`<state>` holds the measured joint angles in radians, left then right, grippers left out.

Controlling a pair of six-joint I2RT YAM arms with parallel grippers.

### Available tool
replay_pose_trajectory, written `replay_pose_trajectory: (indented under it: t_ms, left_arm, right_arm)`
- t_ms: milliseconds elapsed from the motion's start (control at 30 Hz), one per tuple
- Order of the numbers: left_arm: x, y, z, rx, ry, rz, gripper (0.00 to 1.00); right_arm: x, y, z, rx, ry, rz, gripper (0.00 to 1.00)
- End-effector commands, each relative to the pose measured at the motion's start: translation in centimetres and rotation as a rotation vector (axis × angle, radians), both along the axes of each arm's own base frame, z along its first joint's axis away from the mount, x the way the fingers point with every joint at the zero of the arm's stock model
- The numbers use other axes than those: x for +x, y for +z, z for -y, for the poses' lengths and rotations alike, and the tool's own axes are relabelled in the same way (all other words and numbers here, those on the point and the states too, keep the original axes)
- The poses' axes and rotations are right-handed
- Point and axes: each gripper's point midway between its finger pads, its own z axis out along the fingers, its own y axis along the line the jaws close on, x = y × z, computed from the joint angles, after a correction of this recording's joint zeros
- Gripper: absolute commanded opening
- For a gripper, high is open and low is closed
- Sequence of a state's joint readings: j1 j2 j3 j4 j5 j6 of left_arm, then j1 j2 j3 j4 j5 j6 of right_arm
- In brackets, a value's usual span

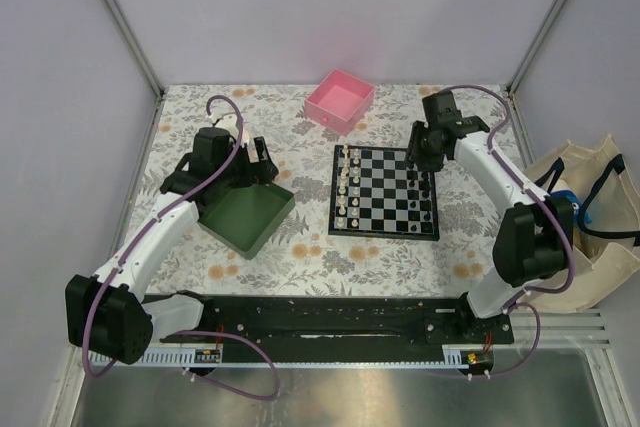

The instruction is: Set up the chess pieces on the board

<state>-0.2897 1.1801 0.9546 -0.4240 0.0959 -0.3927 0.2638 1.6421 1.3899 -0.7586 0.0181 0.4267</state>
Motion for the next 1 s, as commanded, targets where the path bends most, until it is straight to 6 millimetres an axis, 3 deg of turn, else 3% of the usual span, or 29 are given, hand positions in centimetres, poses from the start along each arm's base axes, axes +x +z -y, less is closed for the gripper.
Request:
replay_pose_trajectory:
  t_ms: [0,67,200,300,500,600,667,767,867,967]
  left_arm:
    - [0.8,0.9,0.0,-0.006,0.017,0.048,0.99]
    - [0.9,1.0,0.0,-0.007,0.018,0.051,0.99]
    - [1.1,1.2,-0.1,-0.012,0.034,0.065,0.99]
    - [1.4,1.0,-0.3,-0.016,0.058,0.062,0.99]
    - [2.2,1.9,-2.4,0.035,0.18,0.091,0.99]
    - [2.3,2.6,-3.1,0.04,0.222,0.13,0.99]
    - [2.4,3.0,-3.3,0.036,0.233,0.153,0.99]
    - [2.7,3.7,-3.4,0.023,0.251,0.179,0.99]
    - [3.1,4.3,-3.3,0.011,0.254,0.2,0.99]
    - [3.6,5.2,-3.1,-0.006,0.25,0.238,0.99]
  right_arm:
    - [0.8,2.0,2.9,0.002,-0.101,0.099,0.52]
    - [0.7,1.5,4.4,-0.008,-0.144,0.092,0.54]
    - [0.5,1.0,6.6,-0.008,-0.204,0.087,0.68]
    - [0.6,1.6,7.7,0.009,-0.223,0.117,0.7]
    - [2.1,5.5,6.8,0.05,-0.106,0.323,0.7]
    - [2.9,8.3,7.4,0.031,-0.113,0.483,0.71]
    - [2.9,9.9,8.9,-0.029,-0.154,0.594,0.73]
    - [2.5,10.9,11.0,-0.143,-0.187,0.71,0.78]
    - [2.1,11.7,12.2,-0.222,-0.188,0.827,0.99]
    - [1.5,10.6,13.8,-0.254,-0.288,0.82,1.0]
